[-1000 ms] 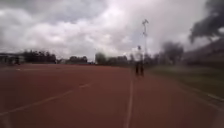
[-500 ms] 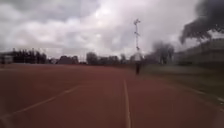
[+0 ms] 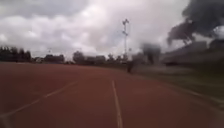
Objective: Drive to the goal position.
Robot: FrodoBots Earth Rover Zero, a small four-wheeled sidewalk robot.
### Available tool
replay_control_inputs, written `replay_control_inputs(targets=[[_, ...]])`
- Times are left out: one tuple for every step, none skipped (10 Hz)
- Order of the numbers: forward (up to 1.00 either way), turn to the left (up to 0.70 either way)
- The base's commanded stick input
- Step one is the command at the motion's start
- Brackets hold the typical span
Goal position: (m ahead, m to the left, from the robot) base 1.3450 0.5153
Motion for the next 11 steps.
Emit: replay_control_inputs(targets=[[0.85, -0.33], [0.85, -0.33], [0.85, -0.33], [0.85, -0.33], [0.85, -0.33], [0.85, -0.22], [0.85, -0.11], [0.85, 0.01], [0.85, 0.01], [0.85, 0.01], [0.85, 0.01]])
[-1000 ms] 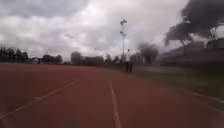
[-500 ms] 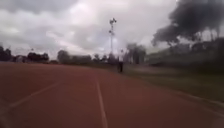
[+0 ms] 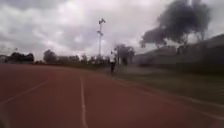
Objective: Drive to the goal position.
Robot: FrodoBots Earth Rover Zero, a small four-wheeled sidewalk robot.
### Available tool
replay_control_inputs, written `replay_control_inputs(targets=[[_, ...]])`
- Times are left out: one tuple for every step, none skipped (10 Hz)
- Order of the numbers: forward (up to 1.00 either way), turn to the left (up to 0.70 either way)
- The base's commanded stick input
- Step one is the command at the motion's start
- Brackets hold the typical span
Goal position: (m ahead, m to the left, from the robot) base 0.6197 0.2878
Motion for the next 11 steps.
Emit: replay_control_inputs(targets=[[0.85, 0.01], [0.85, 0.01], [0.85, 0.01], [0.85, 0.01], [0.85, 0.01], [0.85, 0.01], [0.85, 0.01], [0.85, 0.01], [0.85, 0.01], [0.85, 0.01], [0.85, 0.01]])
